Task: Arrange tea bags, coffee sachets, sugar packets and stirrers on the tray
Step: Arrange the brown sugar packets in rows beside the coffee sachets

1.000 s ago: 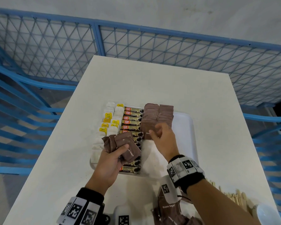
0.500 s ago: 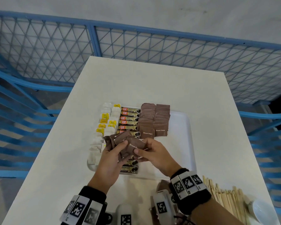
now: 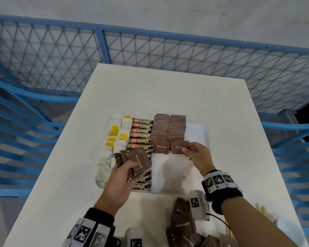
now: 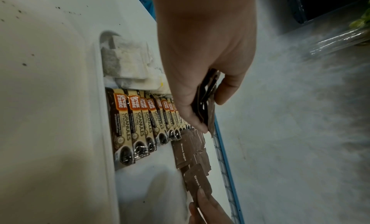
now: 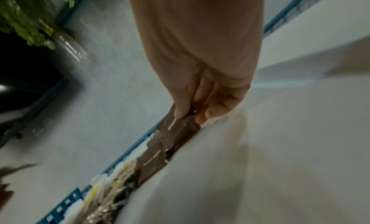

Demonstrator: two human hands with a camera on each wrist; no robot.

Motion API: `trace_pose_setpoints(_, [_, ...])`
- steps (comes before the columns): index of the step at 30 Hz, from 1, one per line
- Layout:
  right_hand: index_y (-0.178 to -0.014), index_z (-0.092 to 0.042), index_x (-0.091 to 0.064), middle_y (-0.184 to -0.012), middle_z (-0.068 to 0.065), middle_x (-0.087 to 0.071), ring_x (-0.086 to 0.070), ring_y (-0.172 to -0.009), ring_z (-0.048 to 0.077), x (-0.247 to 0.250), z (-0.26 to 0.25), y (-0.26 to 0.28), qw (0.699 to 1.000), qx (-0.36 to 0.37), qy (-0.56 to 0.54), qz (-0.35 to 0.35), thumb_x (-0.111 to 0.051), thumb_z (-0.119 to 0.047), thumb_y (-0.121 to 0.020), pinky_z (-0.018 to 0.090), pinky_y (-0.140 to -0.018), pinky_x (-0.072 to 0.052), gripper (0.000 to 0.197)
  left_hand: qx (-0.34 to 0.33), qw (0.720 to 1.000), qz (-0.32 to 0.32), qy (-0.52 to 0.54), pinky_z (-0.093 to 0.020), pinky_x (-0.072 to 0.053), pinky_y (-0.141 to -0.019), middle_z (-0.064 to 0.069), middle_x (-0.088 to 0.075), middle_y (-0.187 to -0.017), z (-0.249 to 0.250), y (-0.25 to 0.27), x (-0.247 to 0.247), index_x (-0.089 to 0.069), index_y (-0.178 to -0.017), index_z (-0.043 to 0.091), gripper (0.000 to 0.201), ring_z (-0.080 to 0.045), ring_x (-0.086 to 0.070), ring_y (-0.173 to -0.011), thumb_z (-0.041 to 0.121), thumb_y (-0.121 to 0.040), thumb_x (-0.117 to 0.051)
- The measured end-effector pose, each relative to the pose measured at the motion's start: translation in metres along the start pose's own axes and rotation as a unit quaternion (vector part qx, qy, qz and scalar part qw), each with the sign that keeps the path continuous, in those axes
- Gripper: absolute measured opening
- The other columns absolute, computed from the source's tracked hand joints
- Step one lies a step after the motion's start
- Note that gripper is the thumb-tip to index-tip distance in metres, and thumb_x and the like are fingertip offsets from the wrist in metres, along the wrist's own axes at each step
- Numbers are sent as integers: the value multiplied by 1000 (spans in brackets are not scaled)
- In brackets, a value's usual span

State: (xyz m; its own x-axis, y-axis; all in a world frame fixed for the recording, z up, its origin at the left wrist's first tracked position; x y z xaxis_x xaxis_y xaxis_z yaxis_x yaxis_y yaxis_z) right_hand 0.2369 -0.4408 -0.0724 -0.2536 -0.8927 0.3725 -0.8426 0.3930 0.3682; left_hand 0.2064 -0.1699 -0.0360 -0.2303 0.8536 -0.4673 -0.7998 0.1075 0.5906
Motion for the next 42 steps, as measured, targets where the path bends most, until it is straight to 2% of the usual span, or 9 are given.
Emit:
trace_pose_setpoints(7, [-85,-16,-56,-76,-5,-59,-54,-71,9,0,-9,-8,997,33,66,21,-71,-14,-80,14,-59,-39,16,-11,1000,-23,-17,-29,-59,-66,-6,-75,-86,2,3,-3,-61,-107,9,27,-20,-72,-76,-6,-90,-47])
trace_pose_setpoints(11, [-84,-13,-56,-71,-2,-58,-54,-70,14,-6,-12,-11,994,54,86,29,-72,-14,-79,14,-60,-41,17,-12,999,-20,-24,-28,-59,-69,-5,-75,-86,1,2,-1,-59,-111,8,28,-19,-73,-74,-6,-90,-48])
trace_pose_setpoints(17, [-89,-12,-52,-64,-3,-53,-54,-71,17,-10,-14,-13,989,70,124,43,-71,-18,-80,18,-61,-40,22,-17,999,-9,-36,-27,-58,-69,0,-74,-79,3,1,1,-61,-99,15,26,-15,-72,-69,-6,-89,-50])
trace_pose_setpoints(21, [-101,-10,-49,-82,4,-54,-51,-76,17,-8,-19,-8,986,80,134,64,-71,-21,-79,20,-64,-37,33,-23,998,-13,-49,-24,-57,-66,2,-74,-73,4,2,-3,-61,-94,15,25,-12,-70,-64,-7,-89,-51])
trace_pose_setpoints(25, [-101,-9,-52,-90,4,-54,-51,-77,14,-10,-44,12,980,132,124,79,-67,-21,-83,7,-62,-37,26,-27,998,-14,-61,-22,-57,-62,1,-74,-76,4,1,-6,-63,-95,15,25,-13,-70,-66,-7,-87,-54])
trace_pose_setpoints(27, [-93,-12,-56,-82,0,-59,-55,-74,11,-23,-57,28,984,145,102,37,-62,-26,-87,5,-61,-39,16,-29,997,-11,-65,-20,-56,-59,1,-73,-78,4,0,-6,-63,-97,15,25,-12,-69,-65,-7,-87,-55])
trace_pose_setpoints(32, [-81,-22,-56,-74,-4,-60,-55,-64,8,-87,-67,84,972,135,20,-192,-54,-36,-91,13,-61,-45,18,-33,995,-21,-88,-20,-55,-62,3,-73,-82,4,0,-12,-64,-98,17,27,-10,-69,-74,-6,-86,-56])
trace_pose_setpoints(35, [-83,-16,-59,-78,7,-63,-56,-68,11,-93,-60,86,975,129,6,-182,-63,-34,-86,24,-67,-48,18,-32,994,-25,-105,-19,-54,-62,1,-73,-86,3,1,-12,-65,-103,15,26,-10,-70,-76,-4,-86,-57])
trace_pose_setpoints(42, [-85,-15,-54,-79,7,-66,-64,-66,15,-92,-48,82,977,74,-60,-190,-58,-15,-90,21,-57,-49,7,-12,996,7,-90,-27,-49,-65,-1,-70,-81,-3,2,-2,-63,-100,14,19,-14,-64,-75,0,-89,-56])
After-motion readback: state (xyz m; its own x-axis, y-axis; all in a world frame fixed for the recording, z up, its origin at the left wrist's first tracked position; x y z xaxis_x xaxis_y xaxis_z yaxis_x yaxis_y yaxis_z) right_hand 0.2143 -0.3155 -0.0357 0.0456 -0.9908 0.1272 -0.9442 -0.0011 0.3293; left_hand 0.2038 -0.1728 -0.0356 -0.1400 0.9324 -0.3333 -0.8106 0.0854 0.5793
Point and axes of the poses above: each hand's wrist, its own y-axis away from the middle knuckle, its own x-axis out of the back of the hand, z = x × y, the point moved 10 cm from there along -y, towards the middle knuckle
